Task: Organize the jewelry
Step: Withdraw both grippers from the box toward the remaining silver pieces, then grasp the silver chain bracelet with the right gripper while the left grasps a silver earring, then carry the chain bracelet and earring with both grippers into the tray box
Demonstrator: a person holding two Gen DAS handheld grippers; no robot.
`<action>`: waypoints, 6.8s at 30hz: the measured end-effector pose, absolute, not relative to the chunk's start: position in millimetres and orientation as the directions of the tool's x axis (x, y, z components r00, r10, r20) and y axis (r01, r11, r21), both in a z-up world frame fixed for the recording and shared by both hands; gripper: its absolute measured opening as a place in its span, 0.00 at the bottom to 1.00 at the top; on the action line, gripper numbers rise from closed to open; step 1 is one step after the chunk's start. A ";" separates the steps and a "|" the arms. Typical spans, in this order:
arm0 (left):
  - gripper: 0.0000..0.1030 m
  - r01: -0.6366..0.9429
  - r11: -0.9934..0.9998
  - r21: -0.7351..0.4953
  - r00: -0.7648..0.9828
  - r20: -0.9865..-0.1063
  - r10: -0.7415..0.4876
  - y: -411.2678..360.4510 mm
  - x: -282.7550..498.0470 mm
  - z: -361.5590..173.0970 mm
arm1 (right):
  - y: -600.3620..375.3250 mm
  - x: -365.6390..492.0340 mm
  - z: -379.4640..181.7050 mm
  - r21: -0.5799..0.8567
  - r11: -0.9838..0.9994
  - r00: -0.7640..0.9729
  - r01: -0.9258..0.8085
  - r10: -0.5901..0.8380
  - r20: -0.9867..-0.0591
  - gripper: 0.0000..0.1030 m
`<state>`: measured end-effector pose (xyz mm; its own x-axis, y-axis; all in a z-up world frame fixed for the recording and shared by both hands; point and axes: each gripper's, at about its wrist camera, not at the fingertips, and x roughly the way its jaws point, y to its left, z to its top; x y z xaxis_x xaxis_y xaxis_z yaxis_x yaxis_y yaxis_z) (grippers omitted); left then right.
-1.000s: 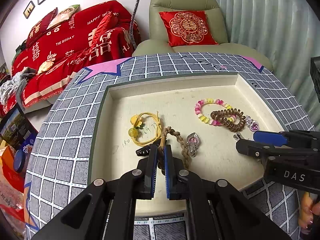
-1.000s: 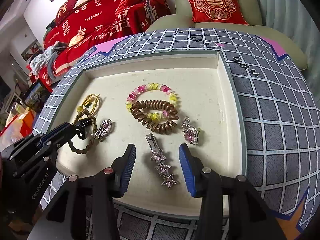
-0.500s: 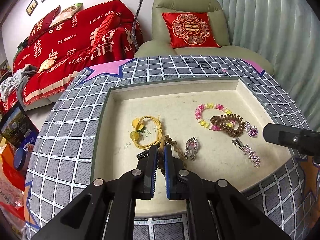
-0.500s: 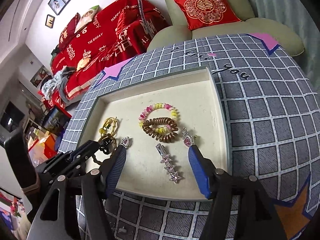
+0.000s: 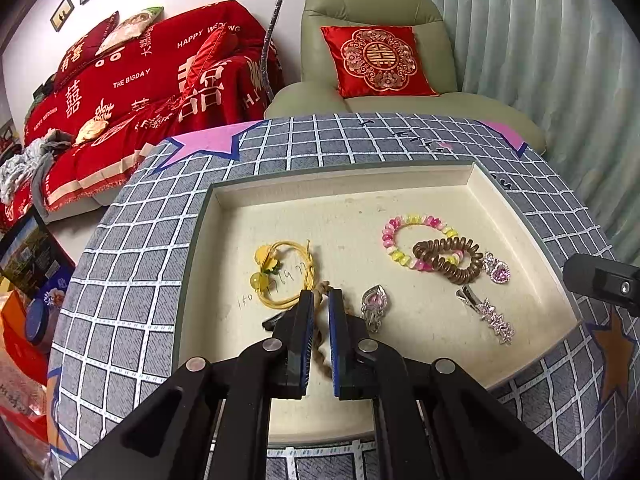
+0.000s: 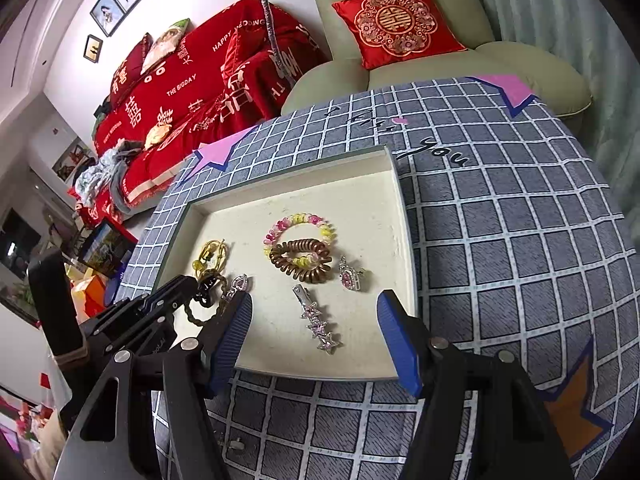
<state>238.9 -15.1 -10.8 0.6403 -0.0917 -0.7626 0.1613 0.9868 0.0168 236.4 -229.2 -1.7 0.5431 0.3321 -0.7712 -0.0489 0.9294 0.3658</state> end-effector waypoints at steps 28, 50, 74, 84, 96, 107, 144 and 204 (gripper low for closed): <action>1.00 0.155 0.984 0.083 0.712 -0.700 -0.053 -16.0 186.7 16.5 | -251.6 203.7 1.1 0.429 0.903 0.552 -0.009 0.362 -0.751 0.87; 1.00 0.319 0.947 0.034 0.637 -0.748 -0.187 -24.8 112.1 -9.7 | -252.6 119.3 -15.2 0.383 0.924 0.508 0.017 0.322 -0.799 0.87; 1.00 0.375 0.924 0.077 0.603 -0.777 -0.180 -38.2 101.1 -41.8 | -218.2 55.2 -49.6 0.191 0.977 0.462 -0.099 0.215 -0.861 0.87; 0.86 0.376 0.924 0.077 0.597 -0.782 -0.178 -45.3 110.0 -44.1 | -199.1 59.4 -53.8 0.153 0.979 0.478 -0.134 0.199 -0.855 0.83; 0.68 0.413 0.909 0.060 0.578 -0.788 -0.211 -52.2 108.8 -45.1 | -178.1 59.1 -57.1 0.000 0.982 0.533 -0.187 0.101 -0.840 0.55; 0.37 0.435 0.900 0.036 0.567 -0.787 -0.243 -56.0 99.4 -42.4 | -185.3 59.6 -54.5 0.042 0.985 0.539 -0.169 0.128 -0.832 0.35; 1.00 0.251 0.967 -0.051 0.634 -0.746 -0.204 -15.1 82.8 -22.7 | -220.7 54.2 -42.7 0.192 0.977 0.545 -0.097 0.213 -0.811 0.35; 0.92 0.410 0.911 0.026 0.602 -0.758 -0.249 -13.8 69.6 -34.8 | -225.0 56.6 -39.5 0.252 0.964 0.547 -0.082 0.255 -0.797 0.35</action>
